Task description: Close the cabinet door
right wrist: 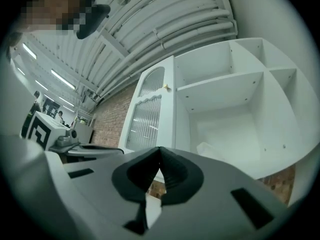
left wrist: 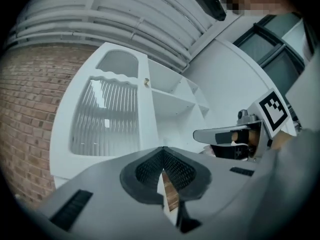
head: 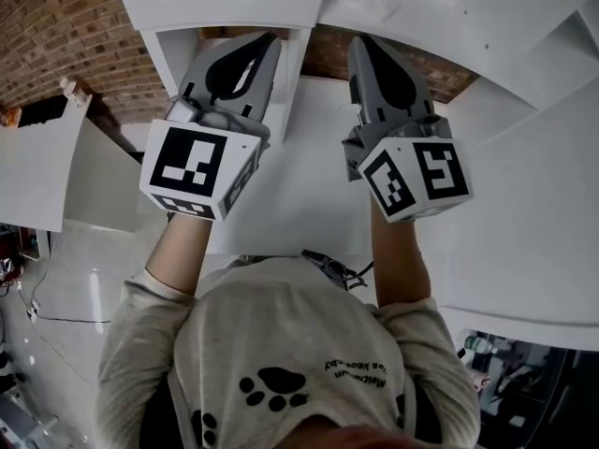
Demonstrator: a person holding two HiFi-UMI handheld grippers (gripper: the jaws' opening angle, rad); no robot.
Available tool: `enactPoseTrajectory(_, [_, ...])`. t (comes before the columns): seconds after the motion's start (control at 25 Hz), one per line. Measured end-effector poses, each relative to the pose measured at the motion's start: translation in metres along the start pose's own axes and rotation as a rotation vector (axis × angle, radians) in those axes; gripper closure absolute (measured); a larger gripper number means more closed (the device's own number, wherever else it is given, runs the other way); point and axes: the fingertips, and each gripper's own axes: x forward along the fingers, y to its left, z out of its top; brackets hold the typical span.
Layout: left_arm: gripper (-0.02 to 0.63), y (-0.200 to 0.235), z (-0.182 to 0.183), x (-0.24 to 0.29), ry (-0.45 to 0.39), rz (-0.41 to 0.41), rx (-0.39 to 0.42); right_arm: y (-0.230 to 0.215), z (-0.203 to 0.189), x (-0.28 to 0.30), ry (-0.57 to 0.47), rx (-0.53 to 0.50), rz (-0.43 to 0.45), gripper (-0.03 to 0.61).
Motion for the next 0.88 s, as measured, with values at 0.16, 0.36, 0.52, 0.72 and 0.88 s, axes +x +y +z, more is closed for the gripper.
enactPoseTrajectory(0.16, [0.604,-0.003,-0.018,-0.026,0.027,0.061,-0.005,0.017,-0.021,-0.016,0.025,-0.041,-0.032,0.569])
enactPoseTrajectory(0.36, [0.606,-0.013,-0.042,-0.050,0.061,0.103,-0.009,0.036,-0.045,-0.037,0.048,-0.052,-0.046,0.569])
enactPoseTrajectory(0.52, [0.604,-0.023,-0.064,-0.063,0.091,0.119,-0.026,0.044,-0.066,-0.053,0.076,-0.048,-0.057,0.569])
enactPoseTrajectory(0.72, [0.604,-0.037,-0.091,-0.082,0.124,0.135,-0.046,0.053,-0.099,-0.072,0.120,-0.027,-0.070,0.569])
enactPoseTrajectory(0.88, [0.604,-0.044,-0.109,-0.092,0.149,0.140,-0.058,0.059,-0.118,-0.083,0.141,0.001,-0.078,0.569])
